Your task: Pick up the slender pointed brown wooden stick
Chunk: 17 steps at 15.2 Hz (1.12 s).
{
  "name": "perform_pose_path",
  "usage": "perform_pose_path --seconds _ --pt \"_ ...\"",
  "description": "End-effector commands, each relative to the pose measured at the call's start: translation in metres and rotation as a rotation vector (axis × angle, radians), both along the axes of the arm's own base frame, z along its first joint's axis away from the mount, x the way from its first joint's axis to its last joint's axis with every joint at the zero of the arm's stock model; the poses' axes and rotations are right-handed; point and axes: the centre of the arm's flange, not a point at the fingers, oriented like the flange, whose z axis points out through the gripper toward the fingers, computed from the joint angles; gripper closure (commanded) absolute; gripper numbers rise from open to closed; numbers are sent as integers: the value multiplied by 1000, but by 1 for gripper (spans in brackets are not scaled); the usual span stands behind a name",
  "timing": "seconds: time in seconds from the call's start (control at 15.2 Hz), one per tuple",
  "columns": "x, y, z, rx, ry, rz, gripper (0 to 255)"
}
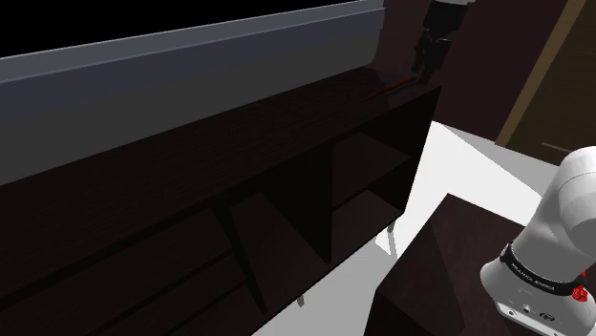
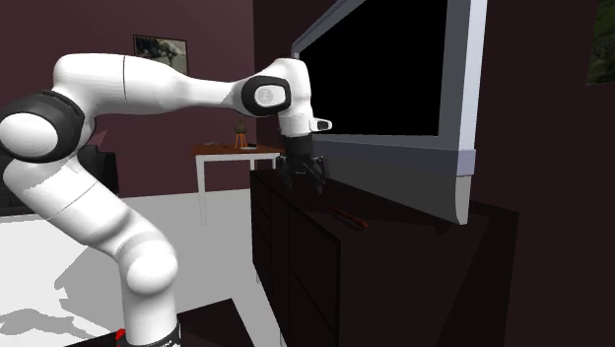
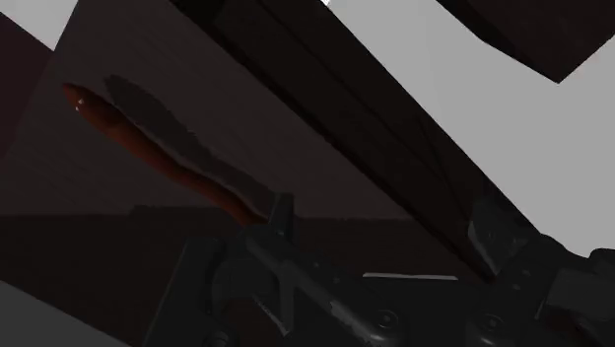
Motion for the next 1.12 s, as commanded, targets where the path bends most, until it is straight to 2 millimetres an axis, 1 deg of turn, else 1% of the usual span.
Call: perform_pose_path --seconds 0.0,0.13,0.26,0.4,0.46,0.92,1.06 --pt "17 -18 -3 -37 -10 213 0" --pt "40 -33 -7 -68 -20 405 0" --pt "64 -44 -10 -100 -29 598 0" --pt "90 -49 -13 -132 -39 790 0" --pt "96 -50 -13 -139 -41 833 0" --pt "96 -50 -50 -139 -41 833 0" --pt "96 -50 -53 -139 -41 833 0"
